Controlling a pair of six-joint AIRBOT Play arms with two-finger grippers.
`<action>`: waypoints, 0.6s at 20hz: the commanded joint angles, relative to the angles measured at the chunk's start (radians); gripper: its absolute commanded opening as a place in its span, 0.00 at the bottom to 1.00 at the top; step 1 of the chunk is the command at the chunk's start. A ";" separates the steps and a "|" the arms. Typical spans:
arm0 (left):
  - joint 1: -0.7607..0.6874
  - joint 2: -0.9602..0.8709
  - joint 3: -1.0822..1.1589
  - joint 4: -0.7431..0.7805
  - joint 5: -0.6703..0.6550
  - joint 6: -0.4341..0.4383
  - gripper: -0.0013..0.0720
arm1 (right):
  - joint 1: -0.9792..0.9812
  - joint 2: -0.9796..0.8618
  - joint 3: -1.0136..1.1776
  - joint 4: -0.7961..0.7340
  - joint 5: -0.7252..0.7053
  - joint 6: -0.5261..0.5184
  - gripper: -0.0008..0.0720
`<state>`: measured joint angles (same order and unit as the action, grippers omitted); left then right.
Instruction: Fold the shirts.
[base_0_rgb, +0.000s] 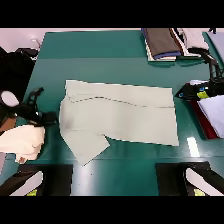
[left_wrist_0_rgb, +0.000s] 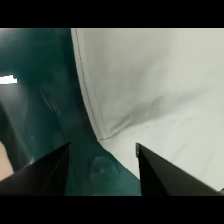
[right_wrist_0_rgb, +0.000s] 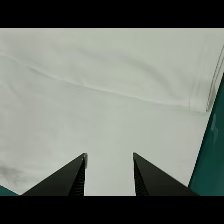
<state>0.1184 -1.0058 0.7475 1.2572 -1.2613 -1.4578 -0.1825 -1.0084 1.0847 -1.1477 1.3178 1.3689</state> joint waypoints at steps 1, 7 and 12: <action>0.006 0.059 -0.181 -0.121 0.049 -0.002 0.68 | -0.002 0.082 -0.028 0.010 -0.005 -0.001 0.48; -0.027 0.059 -0.300 -0.206 0.105 0.001 0.68 | -0.002 0.085 -0.028 0.103 -0.012 -0.001 0.48; -0.149 0.060 -0.287 -0.217 0.125 -0.002 0.30 | -0.020 0.087 -0.028 0.106 0.023 -0.001 0.48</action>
<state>0.0158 -0.9485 0.4595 1.0550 -1.1488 -1.4586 -0.1894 -0.9237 1.0576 -1.0527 1.3071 1.3678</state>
